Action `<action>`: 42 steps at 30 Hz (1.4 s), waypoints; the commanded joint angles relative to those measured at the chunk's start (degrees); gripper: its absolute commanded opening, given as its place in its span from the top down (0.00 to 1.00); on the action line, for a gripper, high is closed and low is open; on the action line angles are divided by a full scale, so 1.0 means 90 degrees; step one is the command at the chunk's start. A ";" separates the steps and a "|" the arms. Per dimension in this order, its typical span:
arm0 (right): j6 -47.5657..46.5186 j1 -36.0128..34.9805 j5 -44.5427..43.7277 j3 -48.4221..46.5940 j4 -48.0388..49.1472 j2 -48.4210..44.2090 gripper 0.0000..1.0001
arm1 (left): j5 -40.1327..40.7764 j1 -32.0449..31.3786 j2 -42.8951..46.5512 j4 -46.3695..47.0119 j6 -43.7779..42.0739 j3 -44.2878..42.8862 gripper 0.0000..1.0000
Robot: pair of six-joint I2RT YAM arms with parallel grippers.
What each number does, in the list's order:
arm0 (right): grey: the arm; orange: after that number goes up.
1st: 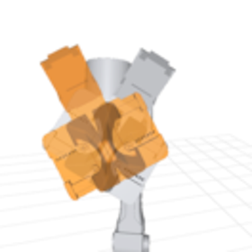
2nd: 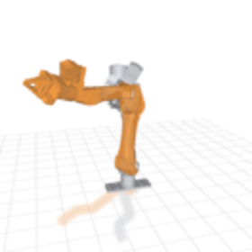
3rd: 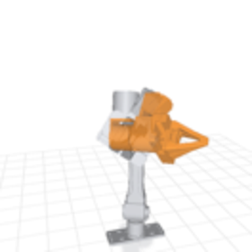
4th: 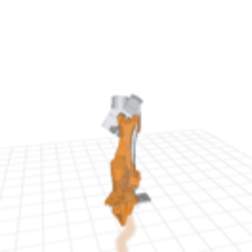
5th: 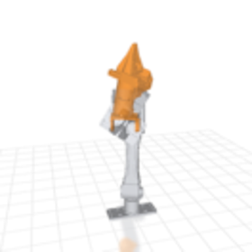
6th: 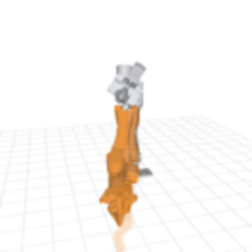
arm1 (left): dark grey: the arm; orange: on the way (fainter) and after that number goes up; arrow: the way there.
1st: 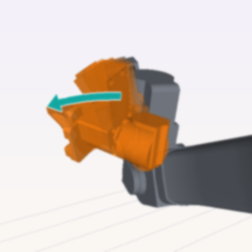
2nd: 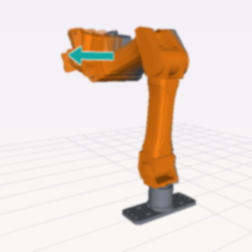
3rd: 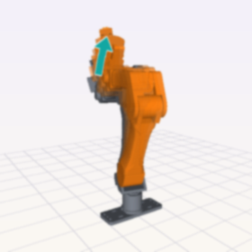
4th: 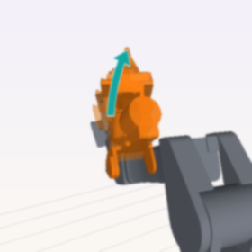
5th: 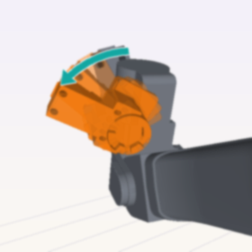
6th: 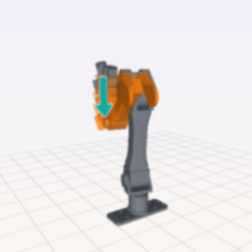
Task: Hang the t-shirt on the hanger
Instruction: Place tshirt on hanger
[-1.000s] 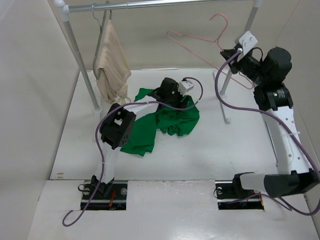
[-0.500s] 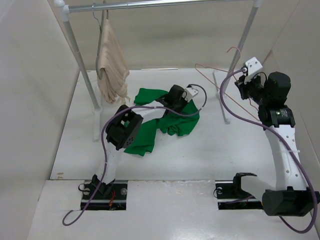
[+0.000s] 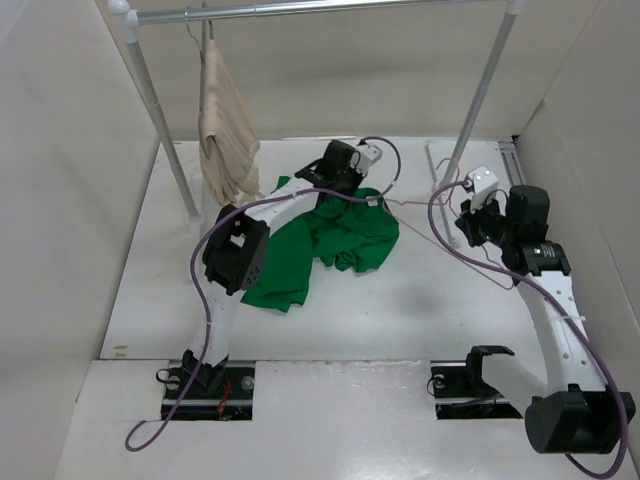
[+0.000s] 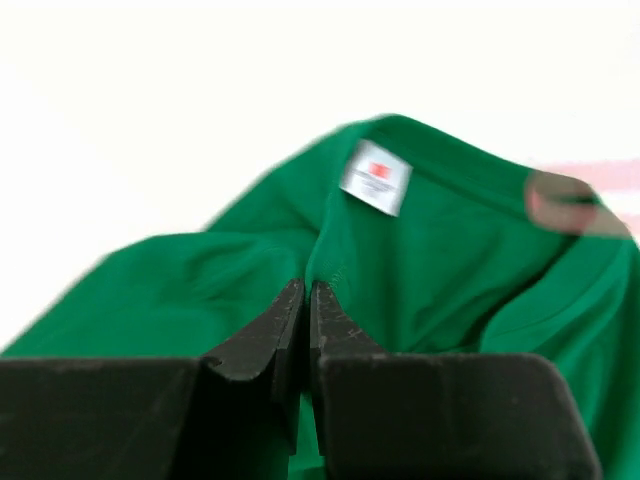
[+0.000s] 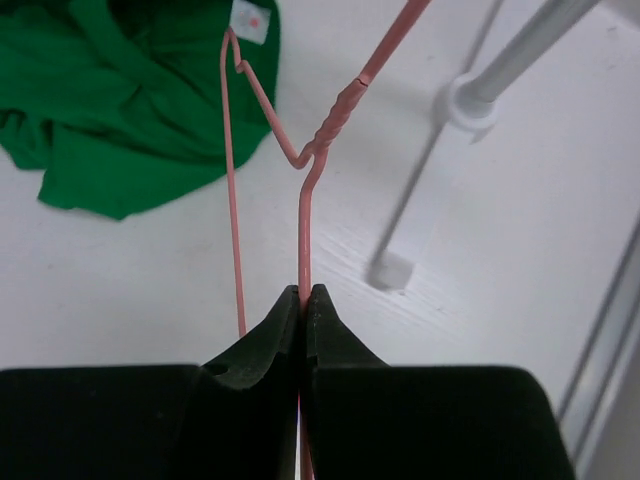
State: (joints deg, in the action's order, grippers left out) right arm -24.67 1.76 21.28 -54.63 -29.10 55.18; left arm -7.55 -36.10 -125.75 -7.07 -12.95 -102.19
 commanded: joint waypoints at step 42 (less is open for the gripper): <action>-0.0414 -0.1582 -0.0197 0.0289 0.2169 0.0900 1.00 | -0.0821 0.0485 0.1141 -0.1031 -0.0290 -0.0266 1.00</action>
State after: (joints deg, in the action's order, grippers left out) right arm -27.22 -12.10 17.45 -49.98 -12.08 62.39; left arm -14.59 -31.51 -117.58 -17.41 -17.34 -101.06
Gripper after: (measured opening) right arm 0.045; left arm 0.014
